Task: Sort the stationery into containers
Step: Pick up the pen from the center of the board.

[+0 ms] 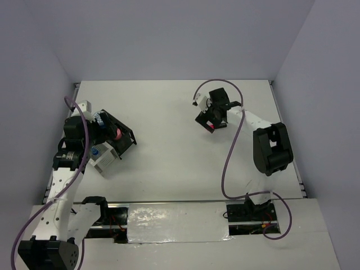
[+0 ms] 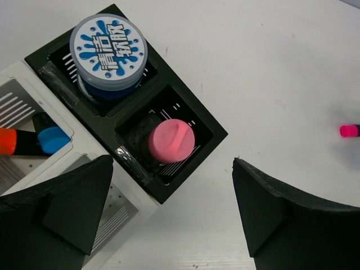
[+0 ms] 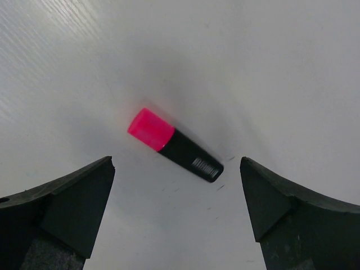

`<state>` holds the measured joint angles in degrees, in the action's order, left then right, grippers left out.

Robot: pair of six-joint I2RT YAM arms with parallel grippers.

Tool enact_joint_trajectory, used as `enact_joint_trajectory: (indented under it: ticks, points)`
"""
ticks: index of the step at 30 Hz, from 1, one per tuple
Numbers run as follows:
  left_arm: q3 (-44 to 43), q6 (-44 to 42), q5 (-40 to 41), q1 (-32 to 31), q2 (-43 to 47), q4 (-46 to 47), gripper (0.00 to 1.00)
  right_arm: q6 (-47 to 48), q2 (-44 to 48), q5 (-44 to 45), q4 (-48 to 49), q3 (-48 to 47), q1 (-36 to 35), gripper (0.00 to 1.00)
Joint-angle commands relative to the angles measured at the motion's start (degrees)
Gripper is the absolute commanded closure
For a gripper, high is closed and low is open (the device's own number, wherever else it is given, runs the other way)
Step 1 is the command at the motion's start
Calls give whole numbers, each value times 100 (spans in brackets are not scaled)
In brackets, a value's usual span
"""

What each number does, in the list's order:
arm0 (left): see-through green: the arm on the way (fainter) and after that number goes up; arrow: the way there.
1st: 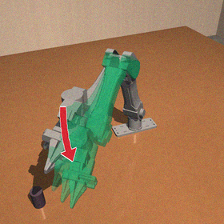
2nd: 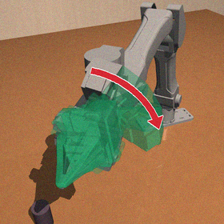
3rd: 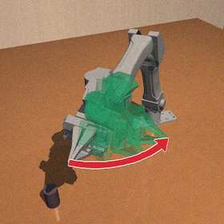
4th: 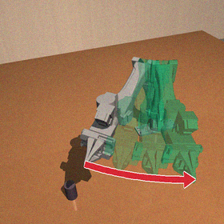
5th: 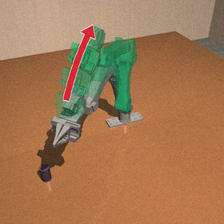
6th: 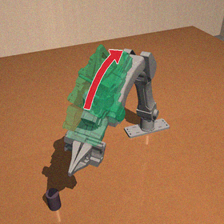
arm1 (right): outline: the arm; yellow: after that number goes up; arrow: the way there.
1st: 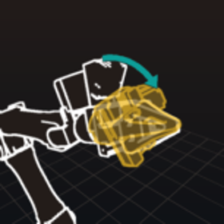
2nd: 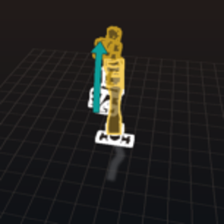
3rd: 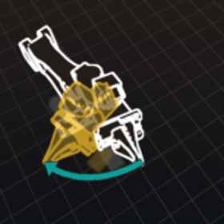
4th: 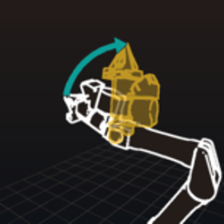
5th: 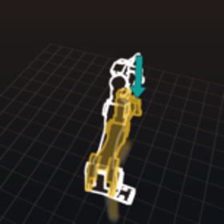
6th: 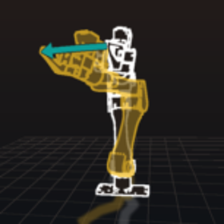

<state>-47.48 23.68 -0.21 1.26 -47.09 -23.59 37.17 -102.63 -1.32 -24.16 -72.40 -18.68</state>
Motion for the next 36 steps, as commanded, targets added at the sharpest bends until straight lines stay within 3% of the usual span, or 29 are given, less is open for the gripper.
enact_joint_trajectory:
  ticks: [1,3,10,15,17,18,23,25,26,29,33,36]
  points:
    - [-173,-171,-331,-11,42,206,1,1125,-424,-394,-623,-651,109,0]
    - [-156,-136,-392,-11,86,215,1,1205,-591,-798,-966,-862,294,0]
    - [-147,-153,-550,-82,157,233,1,1521,-1329,-975,-1600,-1566,646,1]
    - [-165,-153,-568,-82,165,224,1,1504,-1505,-528,-1338,-1260,690,4]
    - [-165,-153,-568,-73,174,224,1,1391,-1515,-597,-1416,-1294,760,15]
    - [-156,-153,-568,-73,174,232,1,1355,-1497,-589,-1390,-1242,778,33]
    - [-173,-171,-533,-73,148,197,1,1276,-1575,-773,-1652,-1381,769,54]
    - [-173,-171,-498,-82,156,197,1,1232,-1646,-1078,-1932,-1487,734,68]
    - [-165,-171,-480,-82,165,189,1,1301,-1733,-1289,-2126,-1661,690,80]
    - [-173,-180,-463,-73,165,197,1,1188,-2084,-2160,-3004,-2371,558,100]
    - [-208,-171,-506,-64,148,215,1,249,-1999,-2645,-2973,-2526,400,100]
    - [-165,-40,-988,-64,218,529,1,-638,-911,-2181,-1012,-1333,-3,100]
